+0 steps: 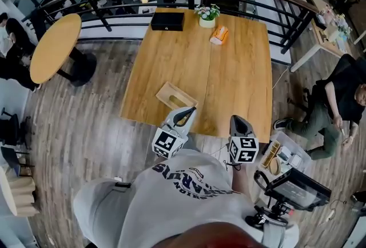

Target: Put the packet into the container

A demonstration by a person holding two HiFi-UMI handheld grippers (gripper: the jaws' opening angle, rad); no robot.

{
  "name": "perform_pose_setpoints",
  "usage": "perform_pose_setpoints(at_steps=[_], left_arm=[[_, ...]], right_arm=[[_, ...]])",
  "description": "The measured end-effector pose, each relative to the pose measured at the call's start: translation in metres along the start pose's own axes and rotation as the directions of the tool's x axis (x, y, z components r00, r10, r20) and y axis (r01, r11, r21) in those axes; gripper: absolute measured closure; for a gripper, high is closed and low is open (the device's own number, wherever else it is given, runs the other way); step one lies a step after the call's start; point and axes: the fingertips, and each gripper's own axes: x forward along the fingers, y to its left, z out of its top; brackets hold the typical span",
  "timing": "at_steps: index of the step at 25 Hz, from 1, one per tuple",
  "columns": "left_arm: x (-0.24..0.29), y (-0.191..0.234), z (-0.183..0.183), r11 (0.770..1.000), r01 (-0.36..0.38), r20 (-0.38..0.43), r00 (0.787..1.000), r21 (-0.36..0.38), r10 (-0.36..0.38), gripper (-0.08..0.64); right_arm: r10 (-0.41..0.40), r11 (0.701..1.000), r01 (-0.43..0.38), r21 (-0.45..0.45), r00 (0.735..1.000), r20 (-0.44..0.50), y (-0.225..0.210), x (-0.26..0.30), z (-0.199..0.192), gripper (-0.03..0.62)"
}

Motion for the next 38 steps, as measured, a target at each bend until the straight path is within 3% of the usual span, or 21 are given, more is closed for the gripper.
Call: perform_pose_setpoints(at_steps=[12,20,29,38], left_arm=[[0.018,0.114,0.022,0.999,-0.008,0.037,0.999,-0.049,0.010,0.561],[0.023,0.175,0.007,0.996,-0.005,0.027,1.000,-0.088,0.007,0.561],[0.016,0.197,0.006,0.996,0.014,0.016,1.000,-0.092,-0.013,0.561],[0.027,0.198,0.032,0.999,0.000,0.037,0.999,-0.051,0.002,0.561]], right_arm=[[0.014,0.999,-0.015,-0.033,1.000,-0.028,0.040,0.087,0.073,0.583],[0.013,1.000,-0.015,-0.025,0.998,-0.069,0.066,0.132,0.082,0.583],[-0.001,1.000,-0.001,-0.031,0.997,-0.074,0.077,0.148,0.094,0.583],[0.000,0.999,-0.002,-0.051,0.999,-0.038,0.061,0.150,0.122,0.582]])
